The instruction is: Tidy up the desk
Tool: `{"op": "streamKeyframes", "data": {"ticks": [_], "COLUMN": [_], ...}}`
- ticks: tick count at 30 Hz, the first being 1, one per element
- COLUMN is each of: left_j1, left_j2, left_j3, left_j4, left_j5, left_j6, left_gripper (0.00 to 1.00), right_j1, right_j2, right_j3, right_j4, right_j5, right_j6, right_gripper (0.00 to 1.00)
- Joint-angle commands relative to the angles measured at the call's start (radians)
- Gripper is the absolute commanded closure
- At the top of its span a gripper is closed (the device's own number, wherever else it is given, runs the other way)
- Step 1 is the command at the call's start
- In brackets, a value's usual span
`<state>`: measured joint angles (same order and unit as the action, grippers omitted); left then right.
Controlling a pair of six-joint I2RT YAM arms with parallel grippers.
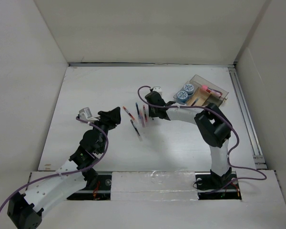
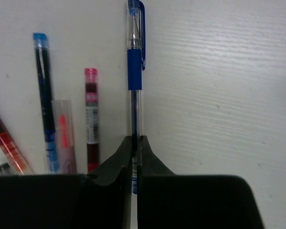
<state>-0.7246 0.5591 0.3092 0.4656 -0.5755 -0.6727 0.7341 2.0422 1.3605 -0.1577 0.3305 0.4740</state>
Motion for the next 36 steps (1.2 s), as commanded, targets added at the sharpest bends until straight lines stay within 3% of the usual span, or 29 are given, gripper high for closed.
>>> {"op": "streamKeyframes", "data": {"ticks": [1, 6, 8, 13, 22, 31, 33, 36], "left_j1": [0.004, 0.004, 0.004, 0.004, 0.004, 0.004, 0.004, 0.004], "left_j2": [-0.004, -0.004, 0.001, 0.002, 0.009, 0.099, 0.117, 0.13], "left_j3": [0.025, 0.025, 0.03, 0.027, 0.033, 0.056, 0.064, 0.065], "left_j4": [0.035, 0.039, 0.031, 0.038, 0.036, 0.11, 0.107, 0.119], "left_j5": [0.008, 0.012, 0.014, 0.017, 0.034, 0.16, 0.183, 0.187], "left_j6": [0.012, 0.012, 0.012, 0.012, 0.013, 0.074, 0.084, 0.091], "left_gripper": [0.41, 0.41, 0.41, 0.41, 0.41, 0.38, 0.38, 0.37], "right_j1": [-0.053, -0.09, -0.148, -0.315, -0.536, -0.556, -0.556, -0.565], "right_j2": [-0.173, -0.39, -0.527, -0.648, -0.66, -0.562, -0.548, -0.554], "right_j3": [-0.108, -0.248, -0.409, -0.588, -0.621, -0.558, -0.554, -0.552], "right_j4": [0.12, 0.253, 0.395, 0.432, 0.394, 0.376, 0.376, 0.376], "right_j5": [-0.033, -0.015, 0.074, 0.073, -0.036, -0.087, -0.088, -0.074], "right_j6": [0.028, 0.087, 0.159, 0.294, 0.364, 0.353, 0.353, 0.357], "right_gripper": [1.0, 1.0, 1.0, 1.0, 1.0, 1.0, 0.96, 0.73]}}
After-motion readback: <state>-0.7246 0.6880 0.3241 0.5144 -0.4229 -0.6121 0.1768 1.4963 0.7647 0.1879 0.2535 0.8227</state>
